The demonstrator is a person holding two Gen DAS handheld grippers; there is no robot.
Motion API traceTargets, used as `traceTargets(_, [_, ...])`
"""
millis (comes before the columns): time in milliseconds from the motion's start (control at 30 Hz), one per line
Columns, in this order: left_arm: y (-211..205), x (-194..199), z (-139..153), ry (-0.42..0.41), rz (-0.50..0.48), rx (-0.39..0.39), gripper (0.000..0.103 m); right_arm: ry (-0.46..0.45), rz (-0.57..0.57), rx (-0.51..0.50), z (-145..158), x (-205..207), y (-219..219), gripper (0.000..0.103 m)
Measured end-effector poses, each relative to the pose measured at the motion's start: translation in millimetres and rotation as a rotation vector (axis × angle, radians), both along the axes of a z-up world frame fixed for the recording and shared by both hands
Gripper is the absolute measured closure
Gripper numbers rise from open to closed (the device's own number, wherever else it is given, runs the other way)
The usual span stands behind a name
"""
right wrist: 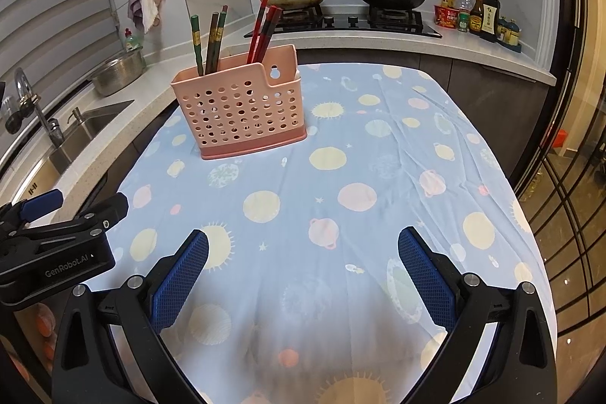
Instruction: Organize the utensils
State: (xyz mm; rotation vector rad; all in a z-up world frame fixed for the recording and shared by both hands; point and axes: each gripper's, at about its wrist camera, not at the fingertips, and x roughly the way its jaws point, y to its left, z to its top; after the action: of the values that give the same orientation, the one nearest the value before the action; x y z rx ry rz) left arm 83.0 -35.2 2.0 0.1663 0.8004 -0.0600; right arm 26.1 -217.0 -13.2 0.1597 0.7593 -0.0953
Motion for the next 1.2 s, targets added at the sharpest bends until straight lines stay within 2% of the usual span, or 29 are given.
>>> traceTargets(1200, [-1.4,-4.4,4.8,-0.013,-0.014,0.011,0.007,-0.015,0.002,-0.007,2.4,0.3,1.0,0.007])
